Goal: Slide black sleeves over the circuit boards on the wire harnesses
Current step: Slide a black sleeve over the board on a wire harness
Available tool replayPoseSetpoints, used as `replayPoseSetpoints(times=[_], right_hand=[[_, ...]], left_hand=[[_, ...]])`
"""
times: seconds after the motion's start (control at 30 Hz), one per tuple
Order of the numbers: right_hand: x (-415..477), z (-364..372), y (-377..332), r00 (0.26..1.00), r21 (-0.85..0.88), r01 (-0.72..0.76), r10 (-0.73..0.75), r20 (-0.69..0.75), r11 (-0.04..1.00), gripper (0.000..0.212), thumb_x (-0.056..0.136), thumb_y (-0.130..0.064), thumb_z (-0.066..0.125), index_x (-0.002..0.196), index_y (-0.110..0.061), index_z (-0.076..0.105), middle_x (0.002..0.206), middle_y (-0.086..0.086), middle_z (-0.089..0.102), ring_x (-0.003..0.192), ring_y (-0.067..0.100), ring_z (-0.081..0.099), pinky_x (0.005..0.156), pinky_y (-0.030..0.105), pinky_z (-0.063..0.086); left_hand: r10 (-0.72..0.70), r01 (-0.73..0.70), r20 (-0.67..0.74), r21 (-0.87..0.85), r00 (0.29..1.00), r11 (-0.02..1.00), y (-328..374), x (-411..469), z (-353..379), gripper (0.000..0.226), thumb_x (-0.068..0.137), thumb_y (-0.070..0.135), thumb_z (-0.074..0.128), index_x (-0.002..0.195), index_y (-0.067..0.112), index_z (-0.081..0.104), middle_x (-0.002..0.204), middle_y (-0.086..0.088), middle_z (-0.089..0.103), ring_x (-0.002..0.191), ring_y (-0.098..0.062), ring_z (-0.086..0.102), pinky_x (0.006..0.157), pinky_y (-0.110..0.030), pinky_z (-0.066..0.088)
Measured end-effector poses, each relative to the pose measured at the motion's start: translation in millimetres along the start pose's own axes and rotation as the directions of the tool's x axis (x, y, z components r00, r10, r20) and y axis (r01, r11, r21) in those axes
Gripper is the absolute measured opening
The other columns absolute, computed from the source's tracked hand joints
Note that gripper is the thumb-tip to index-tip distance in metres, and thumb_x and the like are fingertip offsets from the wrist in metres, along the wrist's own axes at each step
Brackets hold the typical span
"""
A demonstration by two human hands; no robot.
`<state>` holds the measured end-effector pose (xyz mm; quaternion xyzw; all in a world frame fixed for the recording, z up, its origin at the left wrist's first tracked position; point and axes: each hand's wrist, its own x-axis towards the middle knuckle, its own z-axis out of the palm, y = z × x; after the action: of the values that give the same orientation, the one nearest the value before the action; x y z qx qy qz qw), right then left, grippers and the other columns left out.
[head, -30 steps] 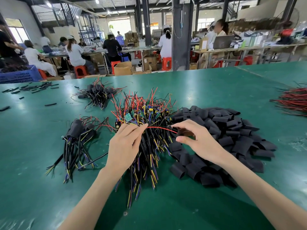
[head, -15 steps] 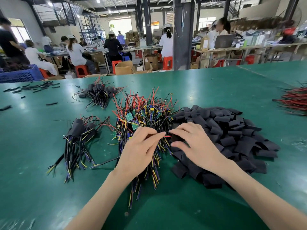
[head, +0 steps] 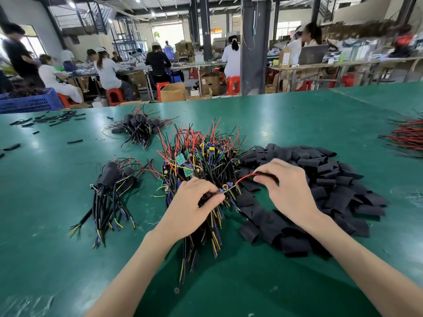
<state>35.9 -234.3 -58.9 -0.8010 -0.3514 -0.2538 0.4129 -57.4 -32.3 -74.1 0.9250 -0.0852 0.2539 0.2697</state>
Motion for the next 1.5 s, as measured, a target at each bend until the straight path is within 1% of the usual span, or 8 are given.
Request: replayPoseSetpoints(times=[0.13,0.33,0.6,0.83,1.03,1.23,1.37,1.5], right_hand=[[-1,-1,3,0.994,-0.109,0.059,-0.049,0.096,0.992,0.008,0.083,-0.005,0.068,0.090,-0.004,0.070,0.082,0.009,0.062,0.076,0.031,0.059,0.073,0.043,0.047],[-2,-2,-1,0.973,-0.194,0.196,-0.166,0.158,0.961,0.011,0.078,0.000,0.070,0.089,-0.002,0.070,0.079,0.010,0.064,0.071,0.032,0.060,0.069,0.044,0.047],[-4,3,2,0.933,-0.103,0.229,-0.189,0.306,0.968,0.030,0.078,-0.021,0.074,0.104,-0.008,0.069,0.093,0.003,0.064,0.086,0.024,0.060,0.081,0.035,0.040],[-12,9,-4,0.934,-0.062,0.232,-0.204,0.295,0.971,0.035,0.078,-0.026,0.074,0.110,-0.013,0.068,0.101,-0.003,0.064,0.087,0.021,0.061,0.080,0.040,0.048],[-12,9,-5,0.958,0.035,0.147,-0.151,0.245,0.988,0.039,0.076,-0.023,0.078,0.114,-0.020,0.068,0.105,-0.007,0.067,0.086,0.016,0.064,0.080,0.038,0.051],[-11,8,-3,0.952,0.076,0.132,-0.148,0.267,0.988,0.042,0.074,-0.023,0.078,0.114,-0.021,0.067,0.102,-0.010,0.068,0.081,0.010,0.063,0.080,0.031,0.050],[-8,6,-1,0.956,0.186,0.022,-0.075,0.285,0.982,0.041,0.068,-0.018,0.083,0.107,-0.021,0.070,0.093,-0.014,0.070,0.082,-0.005,0.062,0.081,0.015,0.048],[-8,4,1,0.929,0.234,-0.115,0.021,0.370,0.965,0.038,0.067,-0.021,0.083,0.102,-0.028,0.071,0.094,-0.014,0.071,0.081,-0.003,0.063,0.080,0.014,0.048]], left_hand=[[-0.115,0.119,0.029,-0.229,0.993,0.966,5,2,-3,0.015,0.092,0.018,0.061,0.080,0.028,0.059,0.069,0.011,0.066,0.063,-0.006,0.058,0.067,-0.022,0.045],[-0.245,0.249,0.054,-0.304,0.968,0.919,4,0,-6,0.037,0.099,0.029,0.044,0.066,0.021,0.057,0.041,0.011,0.043,0.036,-0.006,0.024,0.042,-0.018,0.023],[-0.219,0.216,0.015,-0.246,0.976,0.945,11,2,-6,0.008,0.091,0.011,0.061,0.093,0.011,0.069,0.079,0.006,0.070,0.074,0.000,0.062,0.071,-0.011,0.043],[-0.208,0.205,0.019,-0.273,0.978,0.940,12,0,-1,0.009,0.088,0.011,0.065,0.090,0.019,0.069,0.082,0.007,0.071,0.081,-0.009,0.065,0.079,-0.024,0.050],[-0.152,0.147,-0.008,-0.208,0.988,0.967,9,1,-1,0.021,0.087,0.013,0.066,0.084,0.033,0.065,0.075,0.017,0.068,0.075,0.003,0.063,0.073,-0.009,0.044],[-0.124,0.122,-0.009,-0.114,0.992,0.986,4,2,-1,0.008,0.088,0.019,0.066,0.088,0.024,0.073,0.072,0.021,0.064,0.078,-0.003,0.060,0.079,-0.026,0.045],[-0.059,0.057,-0.020,-0.080,0.998,0.995,2,2,-2,0.007,0.086,0.019,0.068,0.087,0.022,0.073,0.068,0.029,0.060,0.077,-0.004,0.055,0.078,-0.018,0.037],[0.021,-0.022,-0.029,-0.050,0.999,0.999,2,3,-2,0.005,0.083,0.017,0.069,0.085,0.017,0.074,0.076,0.019,0.066,0.078,-0.001,0.050,0.079,-0.010,0.031]])
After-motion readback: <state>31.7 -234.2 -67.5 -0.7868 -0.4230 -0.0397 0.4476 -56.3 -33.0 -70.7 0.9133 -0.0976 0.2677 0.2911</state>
